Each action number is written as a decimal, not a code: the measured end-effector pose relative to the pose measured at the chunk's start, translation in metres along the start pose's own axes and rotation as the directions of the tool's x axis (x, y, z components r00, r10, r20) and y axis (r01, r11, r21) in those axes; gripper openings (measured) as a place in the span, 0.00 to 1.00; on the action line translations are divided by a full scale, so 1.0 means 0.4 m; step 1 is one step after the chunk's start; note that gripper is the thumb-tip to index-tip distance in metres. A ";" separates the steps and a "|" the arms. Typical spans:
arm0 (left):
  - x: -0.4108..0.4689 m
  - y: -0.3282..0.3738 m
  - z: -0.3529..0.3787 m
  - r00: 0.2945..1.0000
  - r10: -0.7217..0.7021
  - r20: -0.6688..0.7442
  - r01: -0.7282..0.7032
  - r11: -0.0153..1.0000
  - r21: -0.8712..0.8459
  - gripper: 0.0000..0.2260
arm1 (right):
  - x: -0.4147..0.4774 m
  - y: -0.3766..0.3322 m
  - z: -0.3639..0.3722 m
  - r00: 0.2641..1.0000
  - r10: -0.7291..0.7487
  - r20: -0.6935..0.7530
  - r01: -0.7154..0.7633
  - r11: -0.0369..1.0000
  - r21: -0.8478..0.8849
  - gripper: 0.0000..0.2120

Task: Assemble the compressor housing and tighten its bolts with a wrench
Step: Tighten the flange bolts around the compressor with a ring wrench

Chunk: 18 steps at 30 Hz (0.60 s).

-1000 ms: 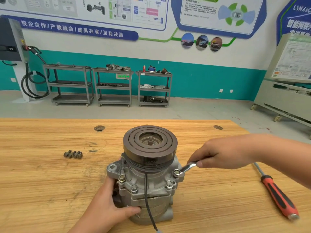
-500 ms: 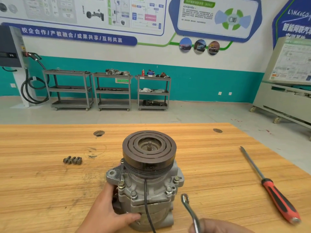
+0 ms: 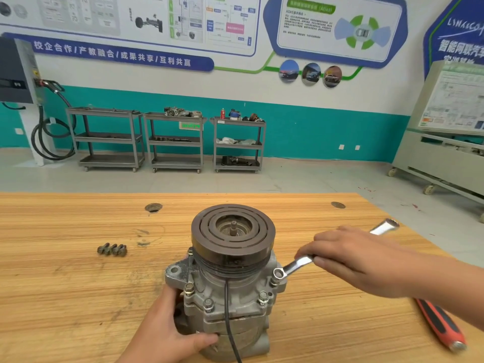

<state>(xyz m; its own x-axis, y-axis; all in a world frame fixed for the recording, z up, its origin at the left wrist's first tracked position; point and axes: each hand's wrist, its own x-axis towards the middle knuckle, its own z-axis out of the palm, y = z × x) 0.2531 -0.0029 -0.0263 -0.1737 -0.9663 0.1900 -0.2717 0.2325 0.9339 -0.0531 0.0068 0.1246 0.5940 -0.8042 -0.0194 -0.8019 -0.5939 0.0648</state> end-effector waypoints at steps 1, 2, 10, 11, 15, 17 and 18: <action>-0.001 -0.001 0.000 1.000 -0.002 -0.004 0.002 1.000 0.002 0.51 | 0.011 0.004 -0.001 1.000 -0.018 0.017 0.018 1.000 -0.026 0.25; 0.000 -0.002 -0.001 1.000 -0.004 -0.009 0.004 1.000 0.003 0.51 | 0.021 0.009 -0.002 0.999 -0.030 0.033 0.032 0.999 -0.043 0.23; 0.002 -0.001 -0.002 1.000 -0.020 -0.008 0.021 0.999 0.045 0.51 | 0.083 0.021 -0.047 0.984 -0.049 0.170 0.054 0.998 -0.021 0.17; 0.001 -0.002 -0.003 1.000 -0.022 -0.008 0.022 0.999 0.043 0.50 | 0.082 0.018 -0.050 0.980 -0.042 0.194 0.044 0.999 -0.004 0.17; 0.002 -0.005 -0.001 1.000 -0.021 -0.004 0.022 0.999 0.047 0.51 | 0.047 0.000 -0.047 0.921 0.111 0.374 -0.209 0.950 0.233 0.15; 0.003 -0.007 -0.001 1.000 -0.012 -0.009 0.012 0.999 0.042 0.50 | 0.021 -0.023 -0.034 0.863 0.119 0.492 -0.382 0.790 0.480 0.12; 0.002 -0.006 -0.001 1.000 -0.012 -0.009 0.013 0.999 0.045 0.50 | 0.009 -0.041 -0.028 0.833 0.093 0.545 -0.476 0.624 0.620 0.10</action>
<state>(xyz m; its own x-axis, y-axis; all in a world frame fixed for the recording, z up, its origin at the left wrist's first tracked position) 0.2540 -0.0043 -0.0285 -0.1618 -0.9701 0.1811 -0.3161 0.2248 0.9217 -0.0372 0.0138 0.1345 0.3855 -0.7377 -0.5543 -0.8222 -0.0020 -0.5692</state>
